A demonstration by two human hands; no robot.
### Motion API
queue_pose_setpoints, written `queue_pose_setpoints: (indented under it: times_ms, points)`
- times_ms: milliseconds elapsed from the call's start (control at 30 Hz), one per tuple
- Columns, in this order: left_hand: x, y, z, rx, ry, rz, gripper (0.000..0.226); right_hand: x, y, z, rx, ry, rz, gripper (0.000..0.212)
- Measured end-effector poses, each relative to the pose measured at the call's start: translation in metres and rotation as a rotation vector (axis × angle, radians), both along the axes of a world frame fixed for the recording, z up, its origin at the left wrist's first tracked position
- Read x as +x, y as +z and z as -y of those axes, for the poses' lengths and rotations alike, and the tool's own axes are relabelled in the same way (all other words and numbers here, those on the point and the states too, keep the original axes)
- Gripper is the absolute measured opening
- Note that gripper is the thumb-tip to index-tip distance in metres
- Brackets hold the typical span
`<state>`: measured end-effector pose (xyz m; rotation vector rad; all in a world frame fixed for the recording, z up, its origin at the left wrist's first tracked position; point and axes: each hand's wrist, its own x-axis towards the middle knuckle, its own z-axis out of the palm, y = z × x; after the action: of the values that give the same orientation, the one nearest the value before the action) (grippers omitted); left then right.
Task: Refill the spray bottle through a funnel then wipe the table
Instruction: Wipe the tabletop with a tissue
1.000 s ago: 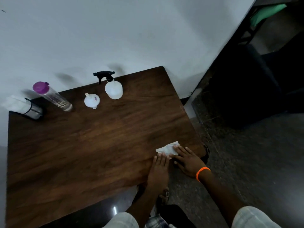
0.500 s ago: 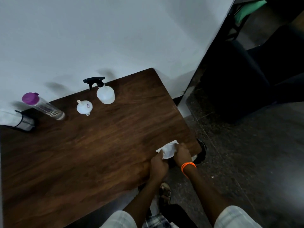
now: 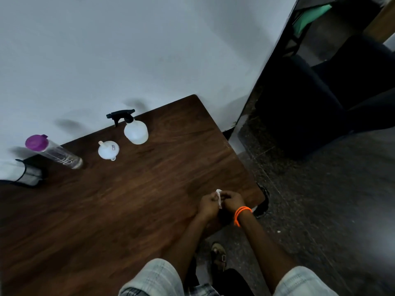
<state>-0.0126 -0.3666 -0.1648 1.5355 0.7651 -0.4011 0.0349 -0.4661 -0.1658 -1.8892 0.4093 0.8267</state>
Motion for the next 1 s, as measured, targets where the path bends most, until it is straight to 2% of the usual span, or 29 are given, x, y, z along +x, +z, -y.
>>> queue_pose_setpoints:
  times_ms: [67,233,367,567,733,867,1000]
  points:
    - [0.009,0.001,-0.005,-0.012,-0.044,0.043,0.027,0.006,0.013,0.001,0.105,-0.129,-0.062,0.037]
    - [0.044,-0.017,0.002,-0.016,-0.154,0.113,0.033,0.031,0.036,0.016,0.215,-0.318,-0.039,0.032]
    - [0.068,0.037,0.022,-0.051,-0.225,0.091,0.028,0.054,0.041,0.046,0.175,-0.409,-0.003,0.032]
    - [0.093,0.048,0.072,0.028,-0.327,0.02,0.027,0.075,0.04,0.098,0.037,-0.412,0.045,0.027]
    - [0.109,0.023,0.121,0.062,-0.328,-0.007,0.03,0.089,0.036,0.136,-0.032,-0.378,-0.011,0.036]
    - [0.121,0.014,0.158,0.133,-0.373,0.02,0.026,0.105,0.037,0.168,-0.085,-0.36,-0.044,0.023]
    - [0.139,0.009,0.176,0.096,-0.402,0.007,0.029,0.121,0.034,0.187,-0.092,-0.364,-0.026,0.021]
